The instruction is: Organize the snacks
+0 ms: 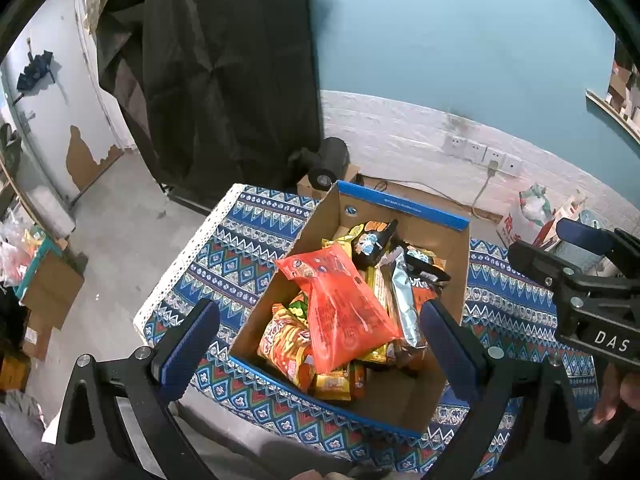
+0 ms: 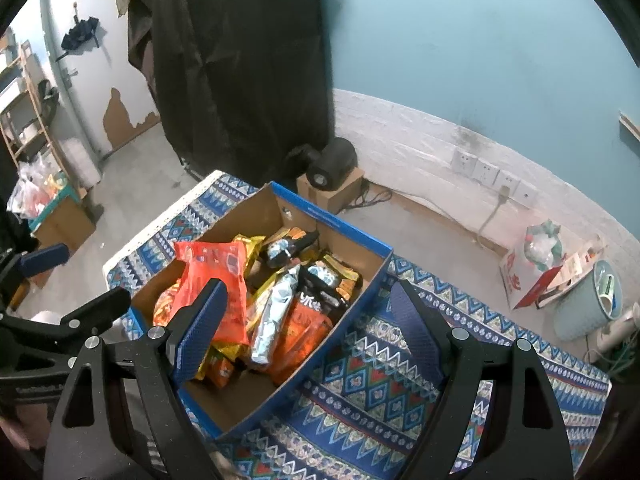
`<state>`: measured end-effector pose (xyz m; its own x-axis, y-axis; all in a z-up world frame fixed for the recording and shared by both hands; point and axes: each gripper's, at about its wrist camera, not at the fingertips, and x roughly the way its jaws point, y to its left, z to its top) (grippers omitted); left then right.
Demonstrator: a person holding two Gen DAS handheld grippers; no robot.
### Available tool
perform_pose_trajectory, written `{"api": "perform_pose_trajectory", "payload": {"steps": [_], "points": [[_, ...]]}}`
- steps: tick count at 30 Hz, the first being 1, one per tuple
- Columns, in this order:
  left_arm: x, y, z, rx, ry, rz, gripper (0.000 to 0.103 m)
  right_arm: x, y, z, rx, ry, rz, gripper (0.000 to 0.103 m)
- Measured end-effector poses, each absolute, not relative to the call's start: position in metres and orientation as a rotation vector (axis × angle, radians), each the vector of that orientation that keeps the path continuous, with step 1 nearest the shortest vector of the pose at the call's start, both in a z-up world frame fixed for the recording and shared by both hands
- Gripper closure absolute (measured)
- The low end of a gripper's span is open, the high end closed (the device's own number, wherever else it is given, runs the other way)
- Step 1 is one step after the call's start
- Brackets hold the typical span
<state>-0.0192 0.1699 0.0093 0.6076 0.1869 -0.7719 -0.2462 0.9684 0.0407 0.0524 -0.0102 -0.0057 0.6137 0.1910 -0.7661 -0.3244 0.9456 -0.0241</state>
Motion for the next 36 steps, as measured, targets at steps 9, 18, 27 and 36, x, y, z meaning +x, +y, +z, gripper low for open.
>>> {"api": "perform_pose_trajectory", "payload": {"steps": [9,18,27,36], "points": [[-0.0160,0.1715,0.0024,-0.096,0.923,0.235,0.002,0.0515,-0.0104,-0.0056,-0.167,0.863,0.301,0.020],[-0.0176,0.1719,0.0041,-0.100,0.918,0.234,0.002,0.0510,-0.0110,-0.0037,-0.167,0.859,0.301,0.020],[-0.0188,0.1711,0.0053,-0.092,0.914,0.235,0.002,0.0515,-0.0124,-0.0019,-0.172,0.855,0.298,0.020],[-0.0190,0.1710,0.0057,-0.090,0.912,0.236,0.002,0.0517,-0.0130,-0.0013,-0.171,0.855,0.296,0.020]]}}
